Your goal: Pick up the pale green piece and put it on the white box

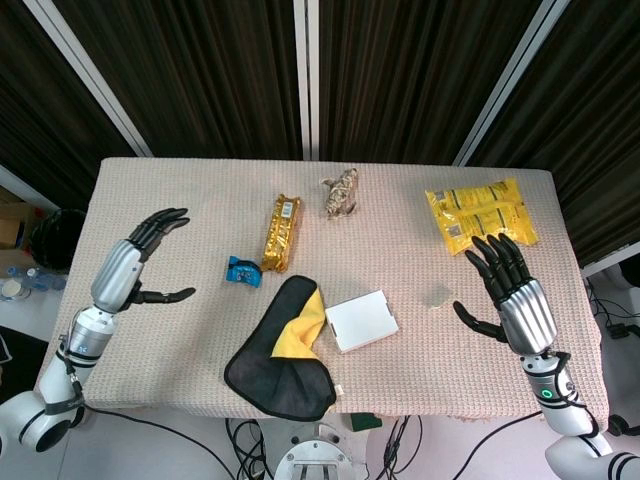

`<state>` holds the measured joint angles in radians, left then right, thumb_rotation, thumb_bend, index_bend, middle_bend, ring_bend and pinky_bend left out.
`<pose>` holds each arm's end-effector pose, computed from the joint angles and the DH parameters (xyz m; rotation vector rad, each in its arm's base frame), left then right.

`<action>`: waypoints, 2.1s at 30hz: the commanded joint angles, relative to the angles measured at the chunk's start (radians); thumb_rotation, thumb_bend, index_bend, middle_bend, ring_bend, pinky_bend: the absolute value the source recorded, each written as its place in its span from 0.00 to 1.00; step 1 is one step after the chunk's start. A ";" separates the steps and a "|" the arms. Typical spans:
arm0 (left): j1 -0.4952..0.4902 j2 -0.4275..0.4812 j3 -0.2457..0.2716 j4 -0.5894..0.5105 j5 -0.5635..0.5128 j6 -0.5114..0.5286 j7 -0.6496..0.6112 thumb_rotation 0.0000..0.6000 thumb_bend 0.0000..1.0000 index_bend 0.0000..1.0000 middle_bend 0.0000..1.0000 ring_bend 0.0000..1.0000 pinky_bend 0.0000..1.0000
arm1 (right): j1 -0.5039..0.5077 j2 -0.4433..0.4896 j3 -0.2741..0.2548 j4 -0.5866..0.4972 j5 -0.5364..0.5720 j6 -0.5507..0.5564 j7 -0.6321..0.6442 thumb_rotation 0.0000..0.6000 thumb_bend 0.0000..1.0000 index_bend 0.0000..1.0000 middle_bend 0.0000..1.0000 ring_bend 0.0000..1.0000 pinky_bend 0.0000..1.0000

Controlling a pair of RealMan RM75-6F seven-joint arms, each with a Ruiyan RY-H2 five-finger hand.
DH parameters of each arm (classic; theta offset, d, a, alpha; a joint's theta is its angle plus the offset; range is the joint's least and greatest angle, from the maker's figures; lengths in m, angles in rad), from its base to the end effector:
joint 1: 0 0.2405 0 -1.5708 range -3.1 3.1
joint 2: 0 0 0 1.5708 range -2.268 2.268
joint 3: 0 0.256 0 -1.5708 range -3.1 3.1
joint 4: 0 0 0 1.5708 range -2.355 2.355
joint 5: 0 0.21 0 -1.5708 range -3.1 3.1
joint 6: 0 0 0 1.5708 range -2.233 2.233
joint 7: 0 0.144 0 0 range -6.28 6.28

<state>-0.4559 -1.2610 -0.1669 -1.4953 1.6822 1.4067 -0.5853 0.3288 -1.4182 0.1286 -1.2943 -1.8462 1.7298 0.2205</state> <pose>-0.1988 0.2959 0.1216 -1.5850 -1.0942 -1.6978 -0.2254 -0.2461 0.1120 1.5495 -0.5399 1.6124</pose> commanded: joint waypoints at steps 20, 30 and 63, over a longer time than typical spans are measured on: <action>0.019 0.070 0.071 -0.060 -0.035 -0.031 0.328 1.00 0.00 0.15 0.10 0.08 0.14 | 0.017 0.147 -0.070 -0.114 0.157 -0.298 -0.214 0.96 0.25 0.08 0.00 0.00 0.00; 0.117 0.101 0.139 -0.098 -0.098 -0.017 0.478 1.00 0.00 0.15 0.10 0.08 0.13 | 0.050 0.187 -0.092 -0.100 0.279 -0.510 -0.292 0.98 0.26 0.27 0.00 0.00 0.00; 0.200 0.088 0.154 -0.021 -0.111 0.022 0.439 1.00 0.00 0.15 0.10 0.08 0.13 | 0.166 -0.086 -0.157 0.301 0.196 -0.614 -0.117 1.00 0.33 0.41 0.01 0.00 0.00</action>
<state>-0.2553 -1.1727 -0.0127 -1.5164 1.5712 1.4296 -0.1462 0.4929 -1.5011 -0.0267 -0.9967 -1.6499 1.1170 0.1009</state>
